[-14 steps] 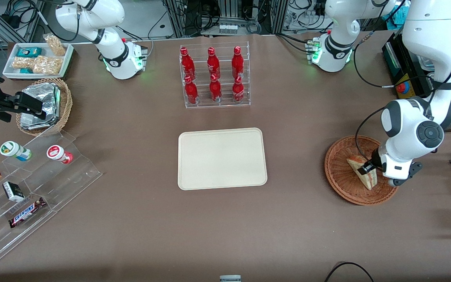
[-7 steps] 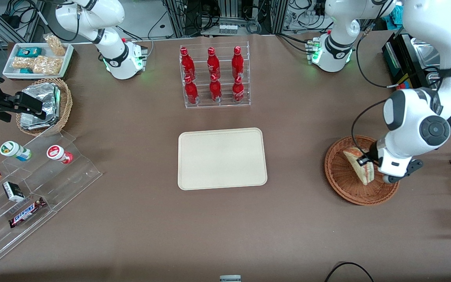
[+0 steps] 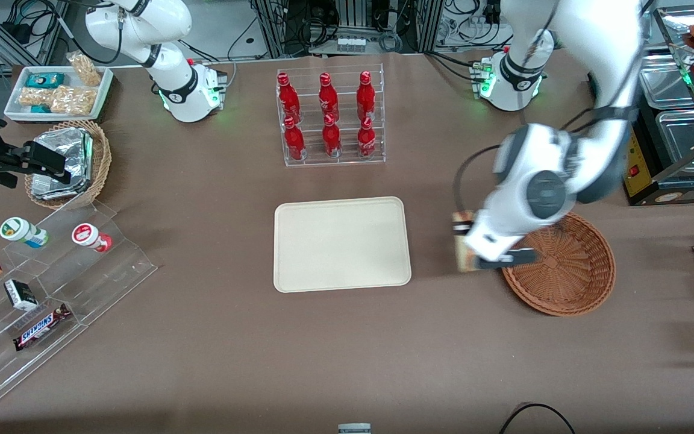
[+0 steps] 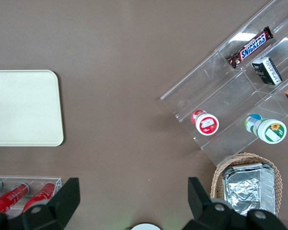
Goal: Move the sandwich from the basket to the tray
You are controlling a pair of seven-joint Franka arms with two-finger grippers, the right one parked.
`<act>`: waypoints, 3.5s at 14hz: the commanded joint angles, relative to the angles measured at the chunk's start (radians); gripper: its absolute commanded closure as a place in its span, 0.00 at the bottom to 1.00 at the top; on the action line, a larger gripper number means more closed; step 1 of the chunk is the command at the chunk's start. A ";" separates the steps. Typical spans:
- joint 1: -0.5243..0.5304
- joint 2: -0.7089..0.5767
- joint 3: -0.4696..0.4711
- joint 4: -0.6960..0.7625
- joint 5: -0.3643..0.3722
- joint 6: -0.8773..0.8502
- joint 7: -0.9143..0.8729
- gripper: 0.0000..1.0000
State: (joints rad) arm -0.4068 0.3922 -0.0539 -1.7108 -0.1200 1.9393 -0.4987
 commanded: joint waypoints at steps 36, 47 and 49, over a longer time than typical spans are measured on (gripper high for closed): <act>-0.080 -0.179 0.123 0.000 0.077 -0.235 0.026 0.00; 0.508 -0.412 -0.167 0.034 0.157 -0.402 0.396 0.00; 0.540 -0.426 -0.161 0.057 0.146 -0.402 0.446 0.00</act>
State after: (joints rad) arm 0.0963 -0.0171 -0.1979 -1.6779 0.0243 1.5551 -0.0962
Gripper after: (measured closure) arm 0.000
